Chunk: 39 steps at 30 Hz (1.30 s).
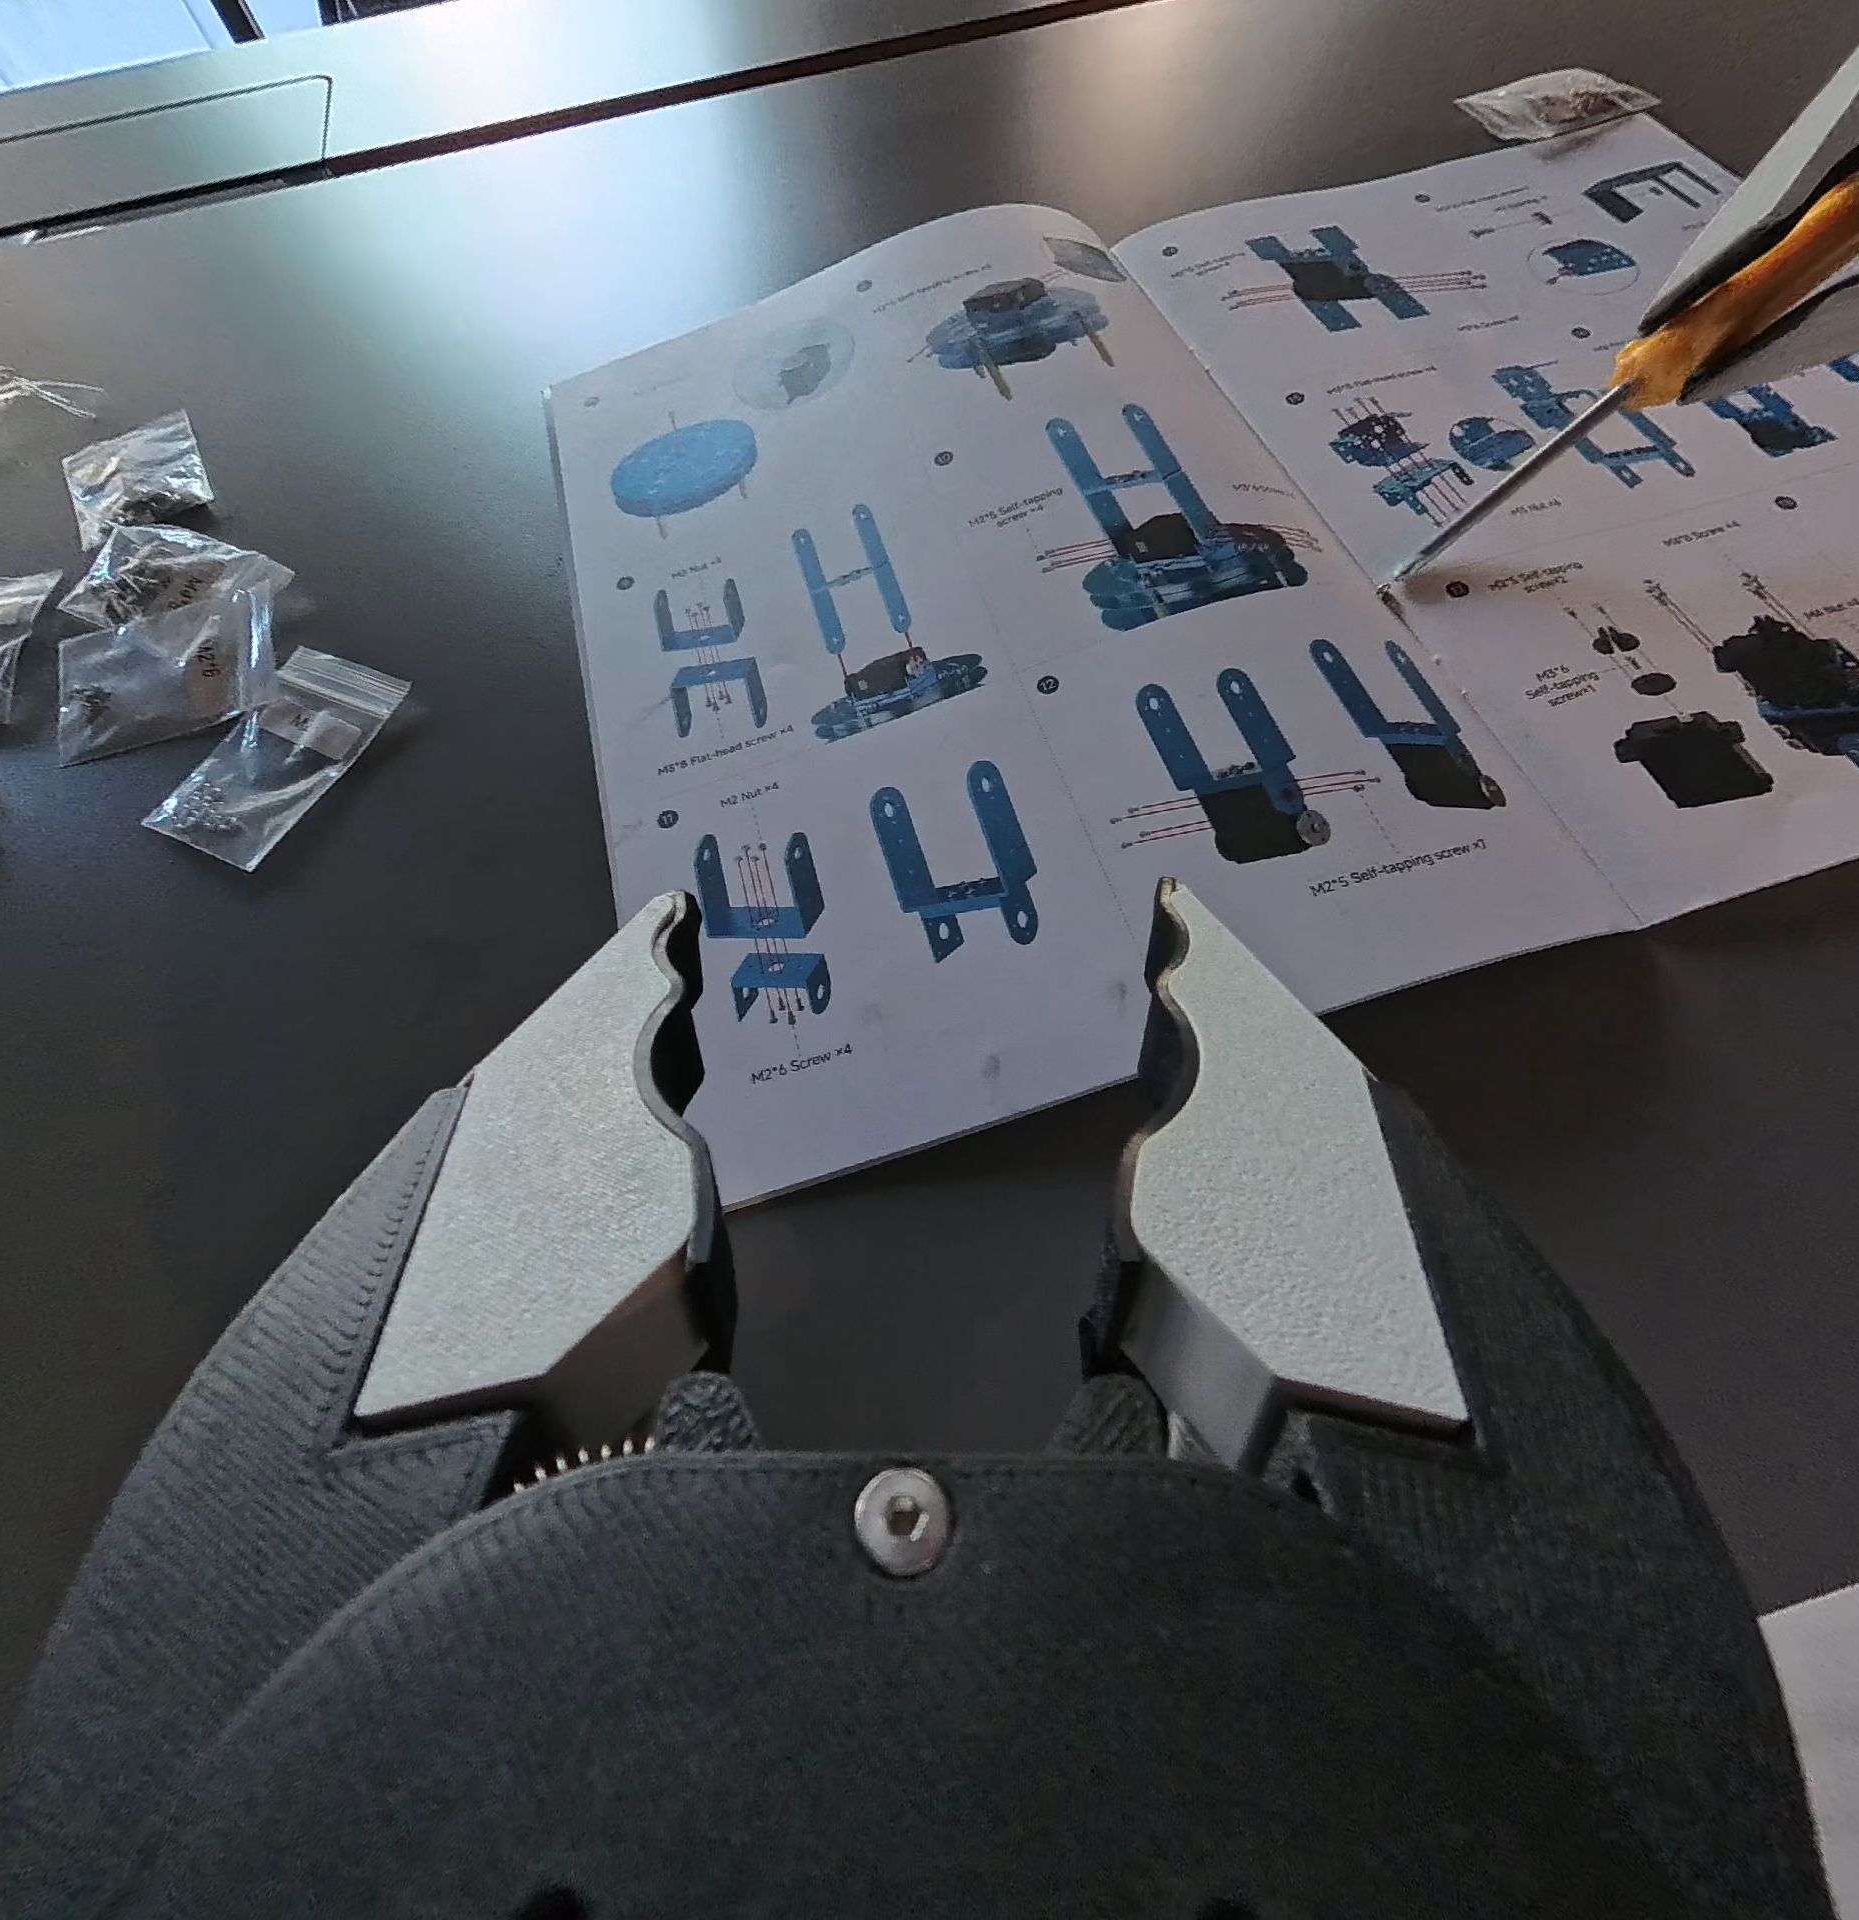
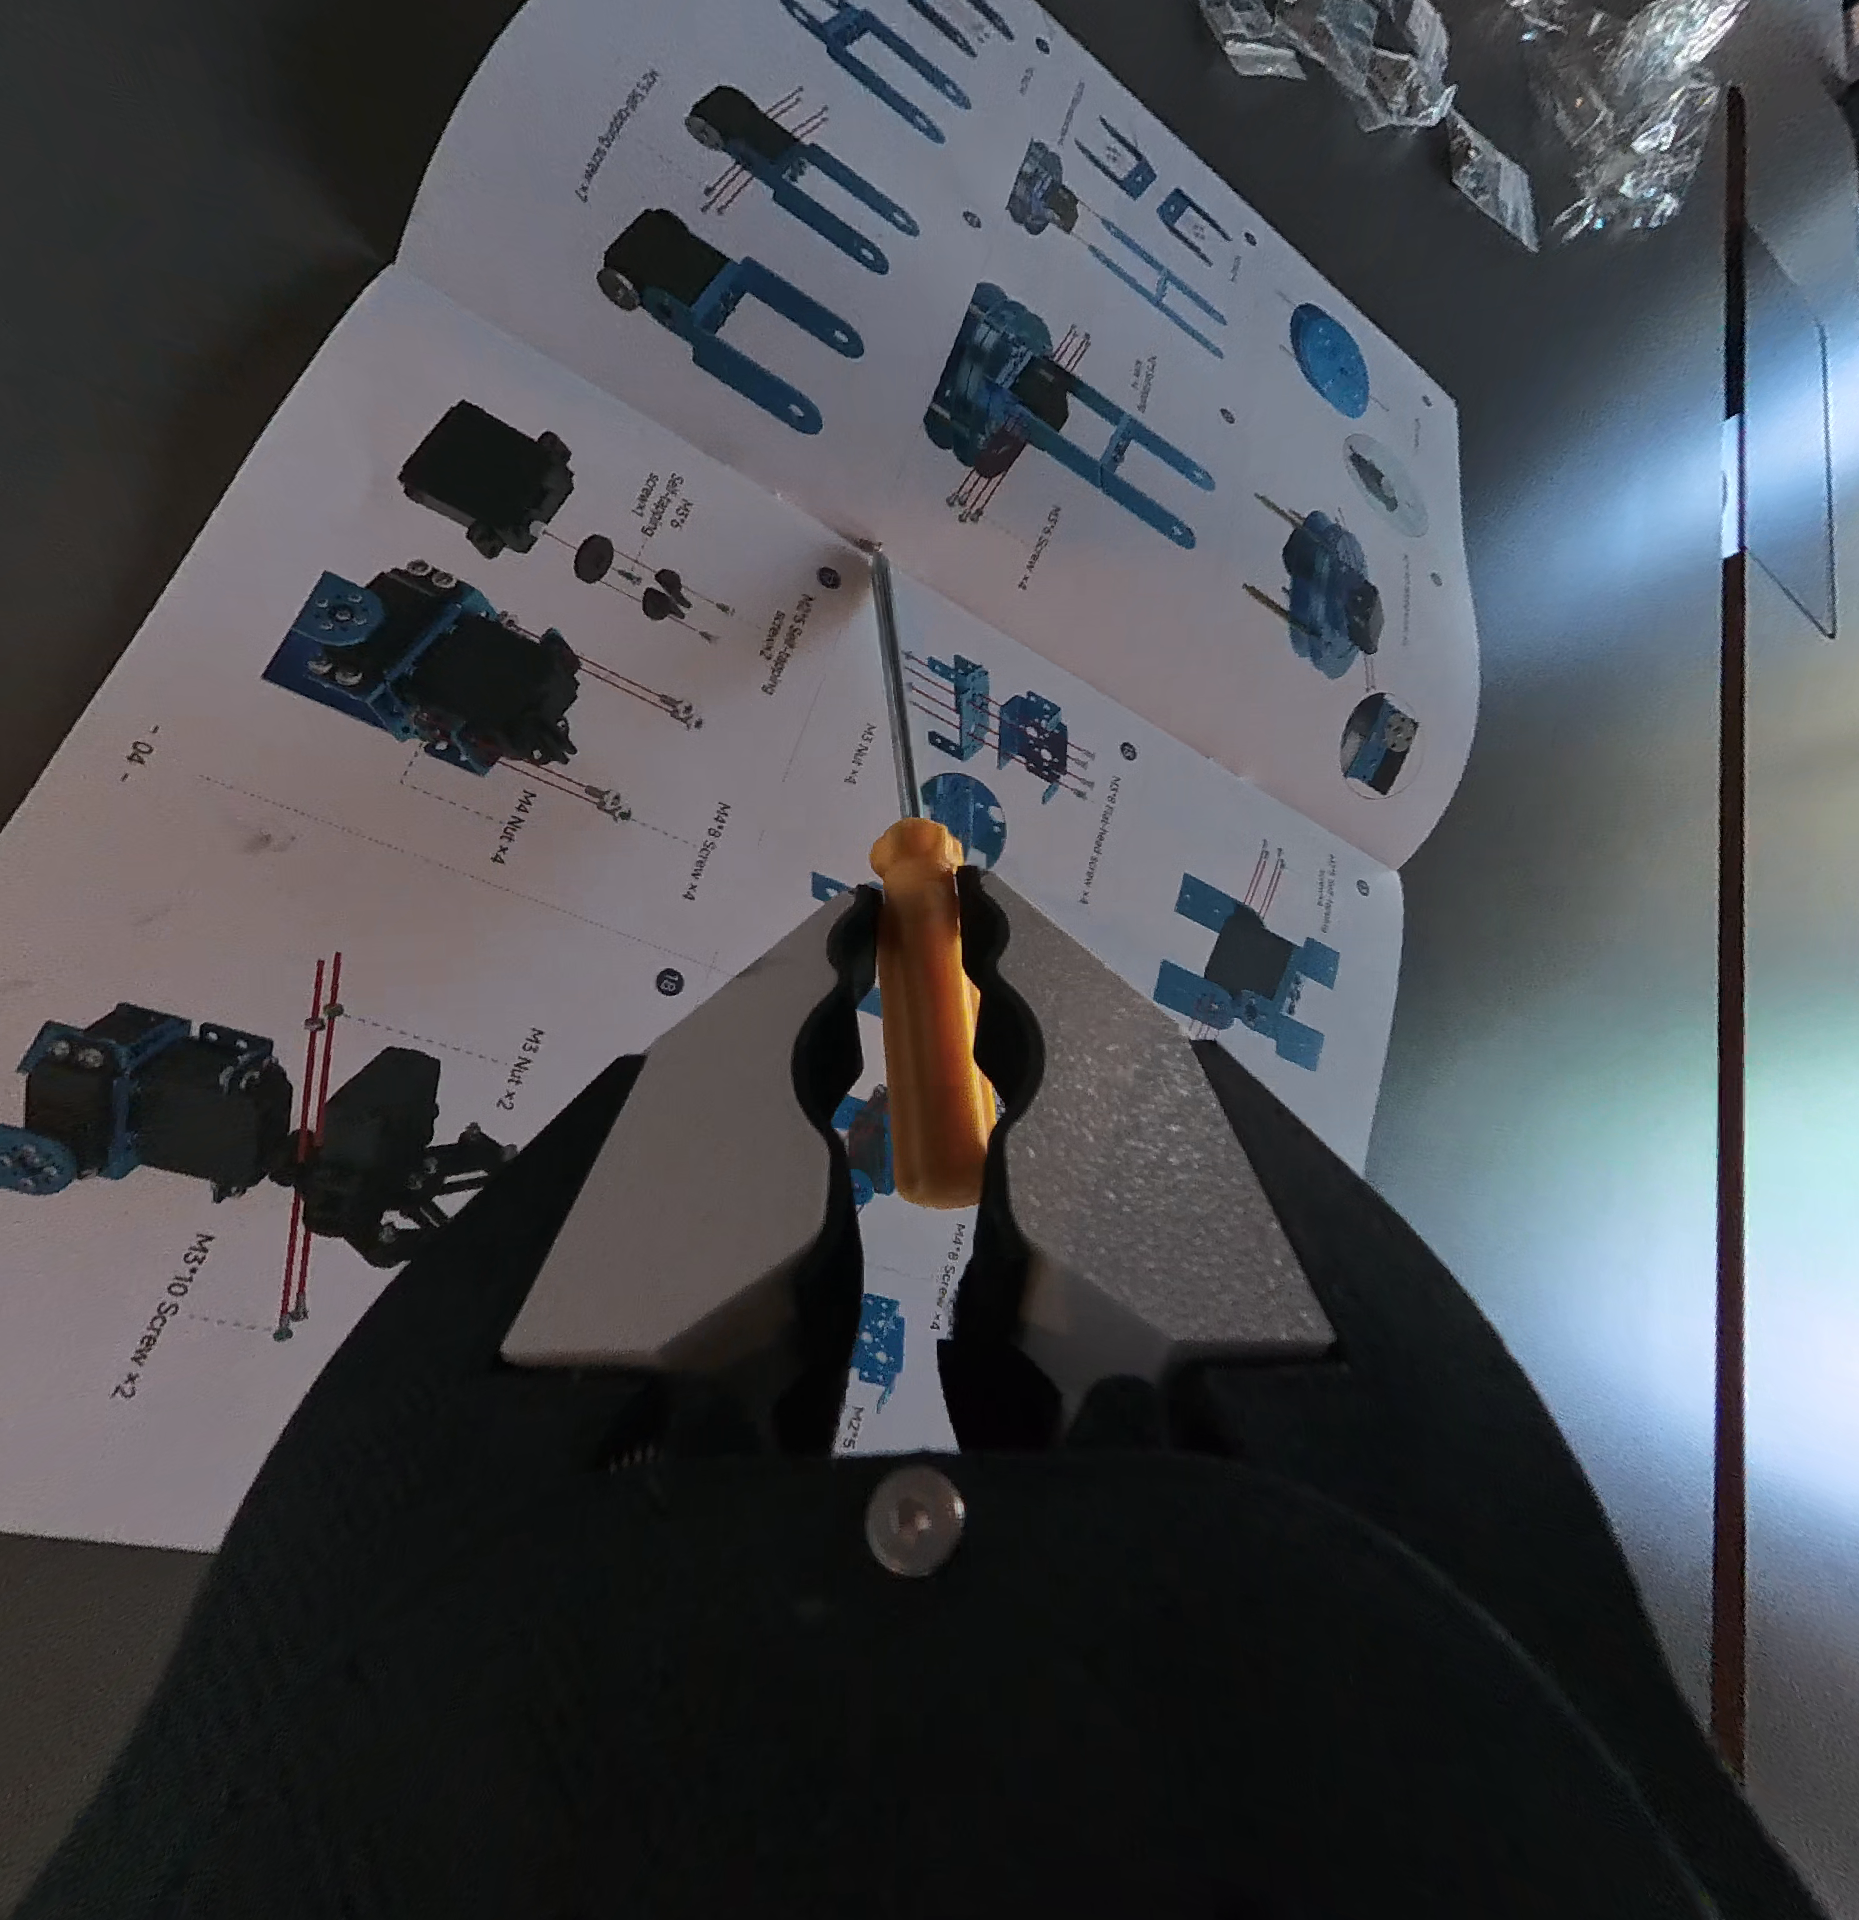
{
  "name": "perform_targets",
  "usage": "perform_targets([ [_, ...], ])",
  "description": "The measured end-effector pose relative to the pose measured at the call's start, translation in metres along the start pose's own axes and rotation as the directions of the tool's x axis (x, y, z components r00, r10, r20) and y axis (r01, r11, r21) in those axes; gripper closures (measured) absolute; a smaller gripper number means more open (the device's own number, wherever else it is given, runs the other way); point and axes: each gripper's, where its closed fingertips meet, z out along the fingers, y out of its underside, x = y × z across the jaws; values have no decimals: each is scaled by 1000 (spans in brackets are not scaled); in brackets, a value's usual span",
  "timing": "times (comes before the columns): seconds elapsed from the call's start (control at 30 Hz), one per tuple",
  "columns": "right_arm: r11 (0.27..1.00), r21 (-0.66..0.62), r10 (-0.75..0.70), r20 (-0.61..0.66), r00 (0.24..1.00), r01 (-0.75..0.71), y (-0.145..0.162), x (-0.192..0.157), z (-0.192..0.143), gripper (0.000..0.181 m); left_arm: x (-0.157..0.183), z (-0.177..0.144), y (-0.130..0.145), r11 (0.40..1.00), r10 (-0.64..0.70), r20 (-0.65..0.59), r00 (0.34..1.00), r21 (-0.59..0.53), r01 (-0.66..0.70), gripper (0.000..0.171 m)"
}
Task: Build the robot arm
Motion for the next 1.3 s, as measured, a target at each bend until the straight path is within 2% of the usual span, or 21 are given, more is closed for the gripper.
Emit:
perform_targets([
  [0.5, 999, -25, -36, -27, 999, 35, -2, 3, -5, 167, 0, 1, 2, 1000, -4, -1, 1000, -15, 4, 86],
  [0.63, 1000, 18, -20, -22, 1000, 20, -10, -1, -11, 167, 3, 2, 2, 1000, 2, -17, 1000, -17, -2, 91],
  [0.73, 998, 63, -1, -21, 1000, 2, -20, -2, -17, 167, 23, 0, -5, 998, -56, -141, 988, 11, 58, 100],
  [0.83, 992, 124, 10, -15, 1000, -8, -36, -5, -22, 167, 58, -8, -15, 993, -93, -370, 924, 31, 112, 128],
  [0.87, 988, 149, 26, 5, 1000, -26, -42, -8, -23, 167, 66, -9, -18, 994, -75, -411, 909, 40, 100, 130],
  [0.93, 981, 184, 60, 42, 997, -67, -51, -11, -24, 167, 74, -8, -23, 997, 9, -416, 909, 74, 24, 130],
  [1.0, 970, 212, 98, 92, 991, -116, -58, -15, -24, 167, 81, -7, -30, 985, 164, -386, 908, 120, -127, 132],
  [1.07, 958, 238, 131, 135, 982, -160, -64, -17, -24, 167, 84, -5, -41, 929, 361, -288, 887, 190, -316, 139],
  [1.13, 945, 256, 161, 176, 971, -203, -67, -20, -24, 167, 92, -3, -51, 851, 514, -209, 832, 247, -464, 153],
  [1.23, 934, 261, 192, 207, 959, -243, -67, -22, -23, 167, 113, 1, -54, 807, 586, -251, 771, 273, -524, 152],
  [1.3, 932, 256, 203, 216, 955, -256, -65, -23, -22, 167, 110, 7, -57, 793, 604, -212, 769, 262, -550, 150],
])
